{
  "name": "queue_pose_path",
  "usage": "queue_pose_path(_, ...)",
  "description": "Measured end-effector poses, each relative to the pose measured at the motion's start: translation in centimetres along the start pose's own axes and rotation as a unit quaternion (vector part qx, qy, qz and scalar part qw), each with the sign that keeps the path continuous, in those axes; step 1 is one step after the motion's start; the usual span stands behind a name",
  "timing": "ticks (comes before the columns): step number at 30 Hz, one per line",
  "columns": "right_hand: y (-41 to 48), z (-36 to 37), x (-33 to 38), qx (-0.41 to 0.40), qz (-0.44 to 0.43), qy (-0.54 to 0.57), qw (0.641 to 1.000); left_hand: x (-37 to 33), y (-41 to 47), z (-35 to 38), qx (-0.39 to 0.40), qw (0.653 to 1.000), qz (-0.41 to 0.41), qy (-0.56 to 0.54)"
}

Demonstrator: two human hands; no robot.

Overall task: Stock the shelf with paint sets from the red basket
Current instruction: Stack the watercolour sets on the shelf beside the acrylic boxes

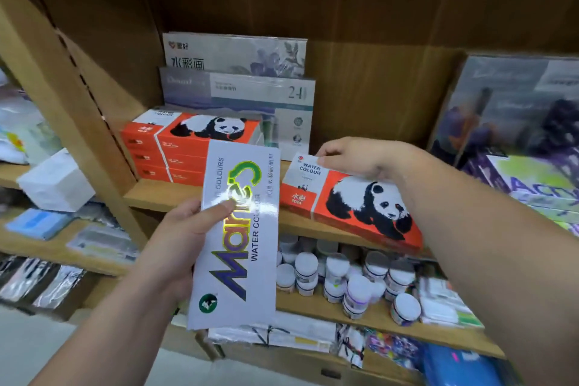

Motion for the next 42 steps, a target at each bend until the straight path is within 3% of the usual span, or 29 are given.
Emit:
queue_pose_path(9,-2.4,-0.8,-1.5,-0.058,-0.031,-0.012,0.998,1.0,1.9,0.7,0.010,1.000,-0.005,0.020)
queue_pose_path(15,-7.6,1.7,-3.9,-0.019,0.041,-0.054,0.997,0.7,2.1,1.5,0.018,1.000,-0.016,0.020)
queue_pose_path(18,-7.6,2.5,-3.9,-0.050,0.060,-0.086,0.993,0.2,2.0,1.7,0.024,0.999,-0.018,0.017)
queue_pose_path(27,-9.4,0.2,-3.0,-0.130,0.060,-0.015,0.990,-2.5,1.2,-0.4,0.051,0.999,-0.004,-0.005)
queue_pose_path(35,-11.3,-5.8,4.1,-0.212,-0.019,0.070,0.974,-7.1,1.9,-6.4,0.025,0.998,0.047,-0.013)
queue_pose_path(42,-4.7,-5.7,15.7,-0.147,-0.111,0.024,0.983,-10.0,2.5,-13.4,-0.036,0.996,0.078,-0.024)
Point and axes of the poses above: each hand's wrist, its own y-axis towards the middle knuckle, its own z-axis out of the palm, x = y × z, the point moved 10 cm from there along y, towards the middle knuckle, and after that the axes turned 3 degrees about z, right-handed, at the moved point
